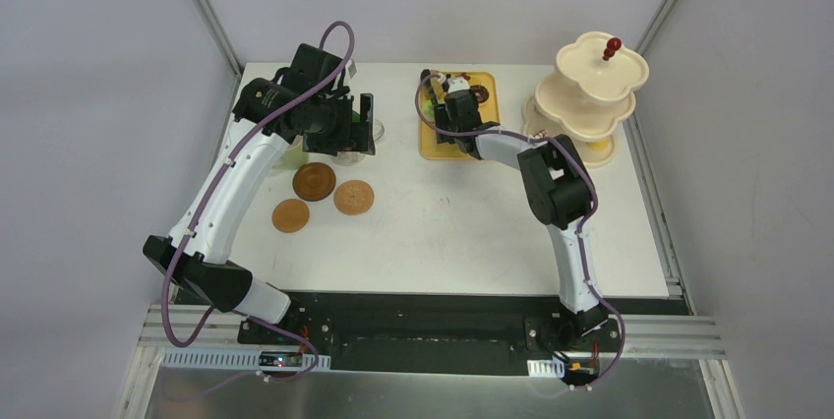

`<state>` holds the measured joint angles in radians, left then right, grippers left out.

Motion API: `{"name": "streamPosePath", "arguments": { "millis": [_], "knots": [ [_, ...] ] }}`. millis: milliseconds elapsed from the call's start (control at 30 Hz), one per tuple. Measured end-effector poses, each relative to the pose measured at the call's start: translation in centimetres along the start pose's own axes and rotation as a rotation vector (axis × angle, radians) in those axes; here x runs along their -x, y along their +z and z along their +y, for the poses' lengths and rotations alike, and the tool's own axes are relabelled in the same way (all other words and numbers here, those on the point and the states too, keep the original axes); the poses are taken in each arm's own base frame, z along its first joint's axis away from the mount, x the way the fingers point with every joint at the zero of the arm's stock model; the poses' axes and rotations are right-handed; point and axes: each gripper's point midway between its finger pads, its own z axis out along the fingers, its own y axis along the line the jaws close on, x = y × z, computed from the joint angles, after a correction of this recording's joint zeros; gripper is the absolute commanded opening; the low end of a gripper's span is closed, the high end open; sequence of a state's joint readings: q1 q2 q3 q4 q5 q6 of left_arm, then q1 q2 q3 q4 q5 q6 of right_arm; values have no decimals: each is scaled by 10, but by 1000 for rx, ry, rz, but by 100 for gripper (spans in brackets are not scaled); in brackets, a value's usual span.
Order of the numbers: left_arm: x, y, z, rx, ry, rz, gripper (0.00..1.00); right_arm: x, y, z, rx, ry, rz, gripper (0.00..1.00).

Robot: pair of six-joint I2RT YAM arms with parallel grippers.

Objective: Serve the afternoon tea
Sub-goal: Pick up the clamp from the tray.

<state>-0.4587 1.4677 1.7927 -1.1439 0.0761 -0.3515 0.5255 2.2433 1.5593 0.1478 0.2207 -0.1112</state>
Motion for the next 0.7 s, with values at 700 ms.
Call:
{"name": "streamPosePath", "arguments": {
  "millis": [700],
  "knots": [
    [0, 0, 0, 0, -4, -1, 80, 24, -50, -21, 2, 109, 85, 28]
  ]
}}
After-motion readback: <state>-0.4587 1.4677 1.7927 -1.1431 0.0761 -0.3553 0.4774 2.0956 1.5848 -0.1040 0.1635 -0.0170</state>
